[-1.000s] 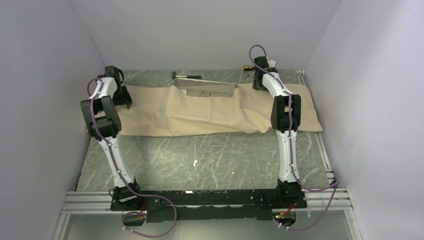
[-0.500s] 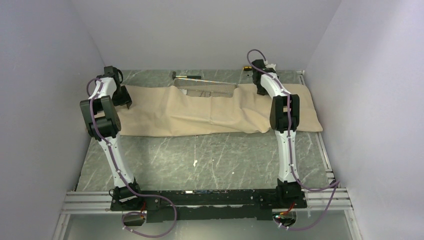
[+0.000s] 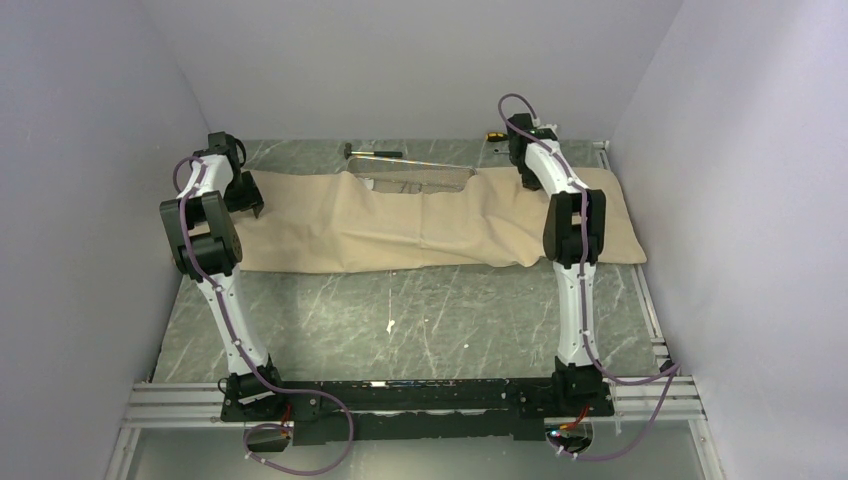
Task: Open and lay out the surgical kit
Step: Open the surgical kit at the center of the board.
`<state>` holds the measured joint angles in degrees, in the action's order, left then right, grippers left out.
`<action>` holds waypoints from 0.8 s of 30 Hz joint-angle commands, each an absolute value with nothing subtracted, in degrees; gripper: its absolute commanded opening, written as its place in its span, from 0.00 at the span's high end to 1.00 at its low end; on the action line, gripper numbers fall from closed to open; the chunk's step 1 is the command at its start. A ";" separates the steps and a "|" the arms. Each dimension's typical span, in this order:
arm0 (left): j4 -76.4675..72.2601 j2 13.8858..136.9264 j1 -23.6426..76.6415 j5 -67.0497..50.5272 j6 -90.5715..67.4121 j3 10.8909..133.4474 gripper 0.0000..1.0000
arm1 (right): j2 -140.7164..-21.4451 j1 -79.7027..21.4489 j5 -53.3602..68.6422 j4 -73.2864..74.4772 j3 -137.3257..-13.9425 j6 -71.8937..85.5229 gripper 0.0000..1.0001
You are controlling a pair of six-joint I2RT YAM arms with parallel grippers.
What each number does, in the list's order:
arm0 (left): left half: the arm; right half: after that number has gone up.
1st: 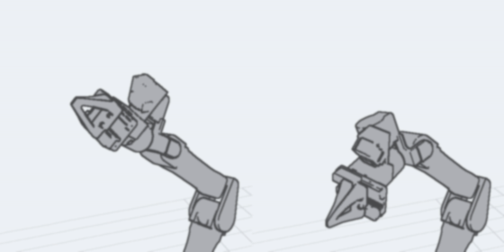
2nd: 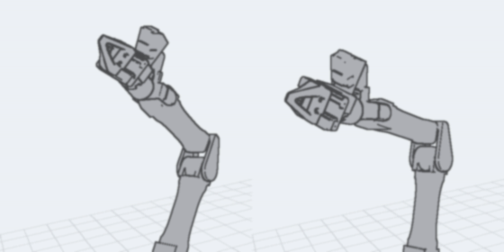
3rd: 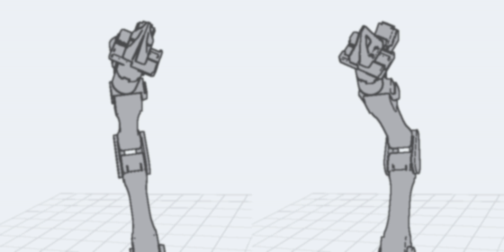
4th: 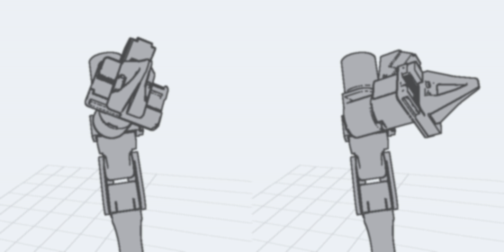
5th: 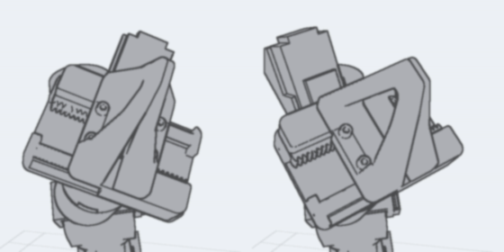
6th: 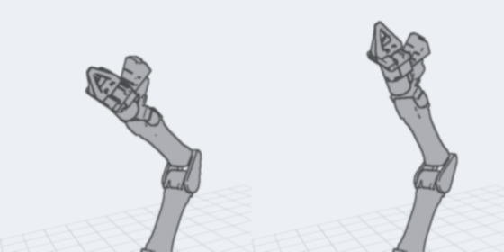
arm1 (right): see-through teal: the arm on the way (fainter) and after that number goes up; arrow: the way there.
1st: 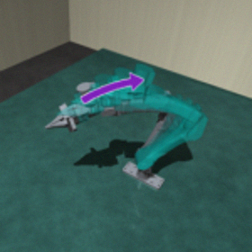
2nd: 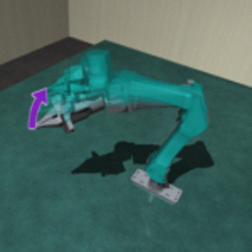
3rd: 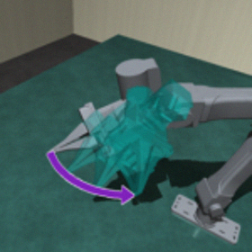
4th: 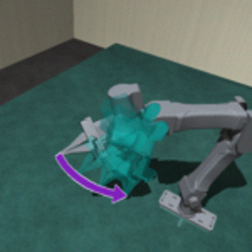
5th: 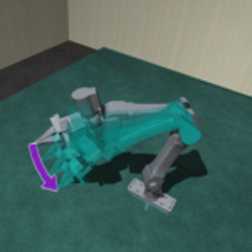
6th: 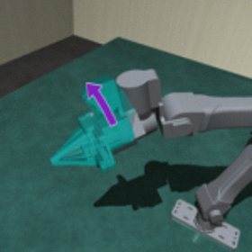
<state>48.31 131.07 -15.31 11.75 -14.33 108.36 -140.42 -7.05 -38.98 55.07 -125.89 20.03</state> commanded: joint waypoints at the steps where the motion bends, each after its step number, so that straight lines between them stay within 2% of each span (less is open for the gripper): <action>1: 48.46 132.67 -16.43 13.49 -14.55 107.57 0.26 | -135.23 -6.72 -39.04 59.92 -126.53 21.35 0.65; 5: 48.04 132.25 -16.38 12.68 -14.91 107.58 0.25 | -131.49 -6.21 -35.44 59.50 -120.99 22.35 0.99; 14: 47.02 128.03 -16.43 7.26 -15.57 107.97 0.21 | -120.23 -5.87 -30.21 63.10 -111.03 25.04 1.00; 19: 44.70 123.41 -16.05 0.17 -16.98 107.54 0.18 | -108.55 -6.00 -26.71 64.27 -97.34 27.61 1.00; 24: 44.67 121.30 -14.09 -3.06 -18.94 110.72 0.20 | -95.85 -6.32 -23.34 65.09 -83.34 30.73 1.00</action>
<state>46.54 127.09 -15.90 1.87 -16.51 107.28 -104.79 -6.20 -26.57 61.71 -90.89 27.18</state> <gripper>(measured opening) 0.807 0.019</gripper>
